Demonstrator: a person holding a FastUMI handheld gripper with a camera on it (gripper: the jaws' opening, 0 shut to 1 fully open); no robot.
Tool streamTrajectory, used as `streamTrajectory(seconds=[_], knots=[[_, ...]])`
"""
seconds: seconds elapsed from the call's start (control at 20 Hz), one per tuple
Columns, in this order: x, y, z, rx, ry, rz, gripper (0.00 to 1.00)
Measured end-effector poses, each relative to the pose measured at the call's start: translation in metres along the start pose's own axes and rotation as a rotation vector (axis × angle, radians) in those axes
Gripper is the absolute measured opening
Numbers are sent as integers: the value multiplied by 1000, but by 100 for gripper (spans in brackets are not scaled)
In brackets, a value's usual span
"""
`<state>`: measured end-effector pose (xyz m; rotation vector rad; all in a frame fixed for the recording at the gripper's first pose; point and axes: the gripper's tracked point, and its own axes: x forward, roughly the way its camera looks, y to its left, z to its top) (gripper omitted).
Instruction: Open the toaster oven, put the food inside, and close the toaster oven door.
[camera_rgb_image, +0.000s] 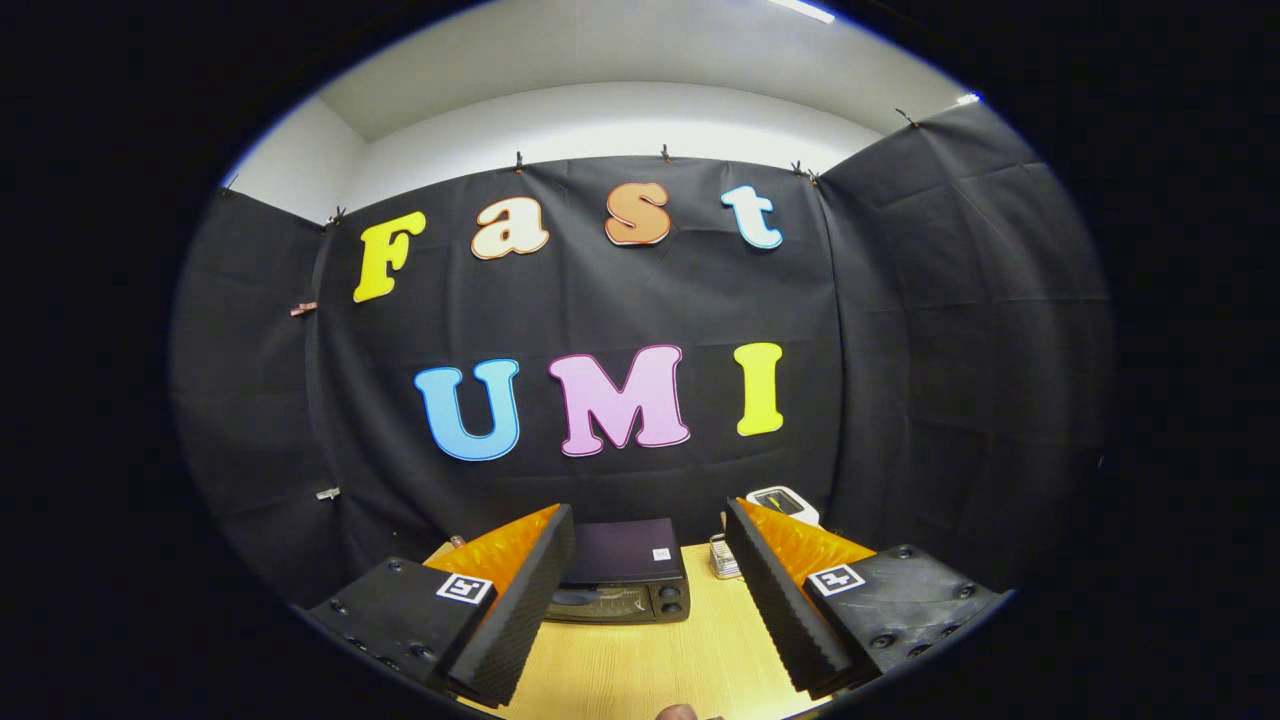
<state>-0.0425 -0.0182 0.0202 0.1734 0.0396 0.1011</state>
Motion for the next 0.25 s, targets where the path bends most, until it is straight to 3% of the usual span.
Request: streamTrajectory(seconds=[0.25], knots=[[-4, 3, -4, 5, -2, 3, 98]])
